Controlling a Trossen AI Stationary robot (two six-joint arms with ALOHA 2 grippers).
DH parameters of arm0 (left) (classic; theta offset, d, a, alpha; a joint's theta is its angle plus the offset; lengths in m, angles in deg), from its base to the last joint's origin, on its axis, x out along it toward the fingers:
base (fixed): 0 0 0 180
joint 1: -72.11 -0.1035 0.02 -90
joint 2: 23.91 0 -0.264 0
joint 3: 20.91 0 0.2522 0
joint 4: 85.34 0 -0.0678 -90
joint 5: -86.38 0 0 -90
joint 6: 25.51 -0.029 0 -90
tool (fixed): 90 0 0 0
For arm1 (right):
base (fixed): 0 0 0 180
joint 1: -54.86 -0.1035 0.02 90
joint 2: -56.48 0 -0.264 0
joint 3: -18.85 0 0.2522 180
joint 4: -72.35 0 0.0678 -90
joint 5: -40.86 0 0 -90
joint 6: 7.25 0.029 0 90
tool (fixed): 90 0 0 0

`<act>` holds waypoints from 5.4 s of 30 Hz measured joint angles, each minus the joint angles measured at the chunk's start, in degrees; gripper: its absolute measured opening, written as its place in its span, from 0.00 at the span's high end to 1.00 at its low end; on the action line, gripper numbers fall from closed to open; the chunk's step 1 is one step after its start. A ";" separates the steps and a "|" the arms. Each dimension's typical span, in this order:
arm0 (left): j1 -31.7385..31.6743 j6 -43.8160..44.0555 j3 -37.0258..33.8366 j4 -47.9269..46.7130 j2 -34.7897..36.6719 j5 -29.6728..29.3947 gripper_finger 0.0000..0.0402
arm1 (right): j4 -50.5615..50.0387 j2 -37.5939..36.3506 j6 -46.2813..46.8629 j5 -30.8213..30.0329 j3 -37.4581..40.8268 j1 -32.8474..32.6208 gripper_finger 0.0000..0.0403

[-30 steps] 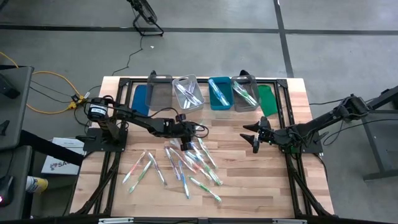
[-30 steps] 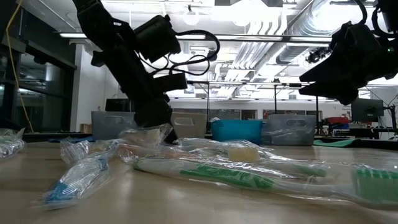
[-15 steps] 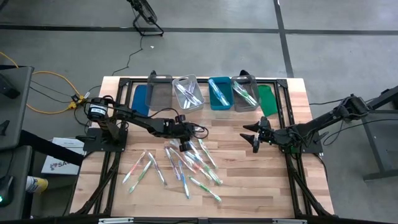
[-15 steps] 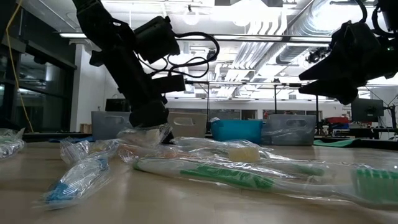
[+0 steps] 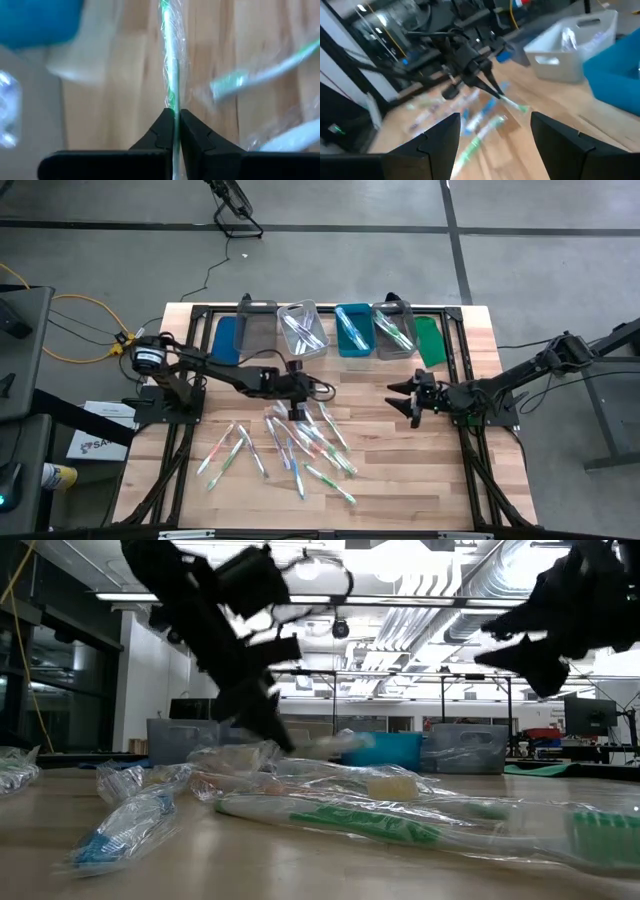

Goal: Pick & Place Toothbrushes
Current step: Put the green toothbrush into the right black bin

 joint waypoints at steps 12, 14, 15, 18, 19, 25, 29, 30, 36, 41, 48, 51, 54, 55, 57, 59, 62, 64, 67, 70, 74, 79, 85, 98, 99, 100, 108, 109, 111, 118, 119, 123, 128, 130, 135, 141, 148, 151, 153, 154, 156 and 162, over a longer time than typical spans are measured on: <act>0.00 -16.87 5.28 12.67 2.56 -0.60 0.97 | 9.15 0.98 -10.87 -2.58 0.00 0.04 0.41; -0.38 -19.02 5.28 16.63 2.56 -0.37 0.98 | 10.45 1.73 -12.12 -2.65 0.00 0.02 0.41; -0.53 -19.66 5.28 18.73 2.56 0.69 0.98 | 11.20 2.38 -12.82 -2.66 0.00 0.02 0.41; -1.80 -20.43 5.28 24.63 2.56 5.97 0.98 | 14.79 4.82 -16.11 -2.73 0.00 0.04 0.41; -2.29 -20.41 5.28 25.99 2.56 8.33 0.98 | 16.85 5.89 -17.30 -2.97 0.00 0.03 0.41; -3.39 -20.14 5.28 31.67 2.54 15.85 0.98 | 30.22 13.83 -26.24 -4.80 -0.66 1.94 0.41; -3.39 -19.14 5.28 34.50 2.54 17.11 0.98 | 34.36 19.54 -31.49 -0.65 -4.14 5.23 0.41; -3.39 -19.05 5.28 34.80 2.53 17.32 0.98 | 34.38 20.96 -32.08 1.02 -5.32 6.08 0.41; -3.39 -18.73 5.28 35.05 2.52 17.93 0.98 | 35.71 28.73 -36.26 5.49 -11.94 8.09 0.41; -3.37 -17.94 5.28 34.50 2.52 17.98 0.98 | 35.96 31.18 -38.01 5.51 -14.54 8.04 0.42; -3.37 -17.68 5.28 34.59 2.52 18.52 0.98 | 38.16 31.16 -38.05 5.68 -14.61 7.89 0.58; -3.37 -17.50 5.28 34.55 2.52 18.55 0.98 | 37.99 31.15 -38.05 5.72 -14.62 7.89 0.69; -3.37 -17.44 5.28 34.60 2.52 19.36 0.98 | 38.01 31.15 -38.06 6.50 -14.62 7.89 0.81; -3.37 -17.26 5.28 34.58 2.52 19.56 0.97 | 37.99 31.15 -38.09 7.03 -14.62 7.89 0.85; -3.34 -16.93 5.28 34.53 2.52 19.81 0.95 | 38.08 31.15 -38.30 7.56 -14.62 7.89 0.93; -3.32 -17.33 5.28 34.25 2.52 19.81 0.90 | 38.10 31.14 -38.32 8.17 -14.62 7.89 0.95; -3.34 -19.88 5.28 33.41 2.52 19.56 0.78 | 37.96 31.15 -37.92 7.15 -14.60 7.89 0.95; -3.36 -21.88 5.28 32.56 2.76 19.31 0.69 | 37.71 31.06 -37.95 5.24 -14.60 7.87 0.95; -3.37 -24.30 5.30 29.79 4.16 17.40 0.58 | 37.35 30.44 -38.02 1.57 -14.60 7.89 0.95; -3.34 -25.66 5.24 23.88 6.54 13.45 0.50 | 34.65 28.72 -39.11 -2.62 -14.60 7.89 0.95; -3.39 -27.62 5.25 16.85 9.13 7.62 0.48 | 28.20 23.97 -39.52 -8.21 -15.09 8.50 0.95; -4.18 -30.08 5.01 12.38 9.81 2.20 0.47 | 12.51 17.45 -37.21 -16.15 -19.54 11.82 0.95; -9.40 -29.82 -0.10 17.19 9.89 2.95 0.47 | 5.28 13.87 -31.20 -23.00 -20.64 18.91 0.95; -17.20 -28.02 -14.28 49.43 9.89 14.30 0.47 | 0.51 19.40 -5.88 -30.92 -20.59 31.92 0.94; -17.75 -28.01 -14.51 50.38 9.89 14.79 0.47 | 0.67 20.28 -4.59 -31.16 -20.59 32.56 0.94; -18.28 -28.00 -14.69 50.80 9.89 15.38 0.47 | 1.12 21.16 -3.30 -31.52 -20.61 33.15 0.95; -21.03 -28.02 -14.83 51.92 9.89 18.66 0.47 | 1.53 30.33 12.69 -37.57 -20.61 36.40 0.94; -21.36 -28.00 -14.83 52.18 9.89 19.26 0.47 | 1.72 31.62 14.73 -39.14 -20.61 36.46 0.94; -21.93 -28.00 -14.83 52.95 9.89 20.42 0.47 | 2.90 34.16 17.84 -41.76 -20.61 36.44 0.94; -22.19 -28.32 -14.83 54.56 9.89 21.43 0.47 | 13.46 42.52 22.09 -45.18 -20.61 36.39 0.94; -22.20 -28.34 -14.82 54.72 9.89 21.41 0.47 | 14.92 43.60 22.55 -46.15 -20.61 36.43 0.94; -22.21 -28.43 -14.81 54.71 9.89 21.45 0.47 | 19.62 47.28 24.12 -47.17 -20.61 36.51 0.93; -22.18 -28.43 -14.81 54.70 9.89 21.51 0.47 | 24.80 50.83 24.31 -47.53 -20.61 36.50 0.93; -22.18 -28.43 -14.81 54.70 9.89 21.51 0.47 | 26.05 51.50 25.42 -48.63 -20.61 36.60 0.93; -22.18 -28.43 -14.81 54.72 9.89 21.51 0.47 | 25.92 51.56 23.62 -44.34 -20.61 38.12 0.91; -22.18 -28.43 -14.79 55.08 9.89 21.51 0.47 | 26.01 51.56 23.14 -41.58 -20.59 37.60 0.79; -22.08 -28.43 -14.77 55.12 9.89 21.51 0.47 | 27.82 51.44 21.00 -42.82 -20.59 37.11 0.63; -22.08 -28.43 -14.77 55.13 9.89 21.50 0.47 | 29.37 50.96 16.50 -42.83 -20.59 36.77 0.59; -22.08 -28.43 -14.77 55.14 9.89 21.50 0.47 | 30.87 50.75 12.54 -43.55 -20.59 36.33 0.57; -22.08 -28.43 -14.77 55.14 9.89 21.51 0.47 | 31.59 50.51 10.10 -44.14 -20.59 36.00 0.57; -22.08 -28.43 -14.77 55.14 9.89 21.49 0.47 | 33.09 49.82 4.38 -45.66 -20.59 35.21 0.57; -22.08 -28.43 -14.77 55.14 9.89 21.49 0.47 | 33.40 46.19 -16.51 -52.70 -20.61 32.70 0.57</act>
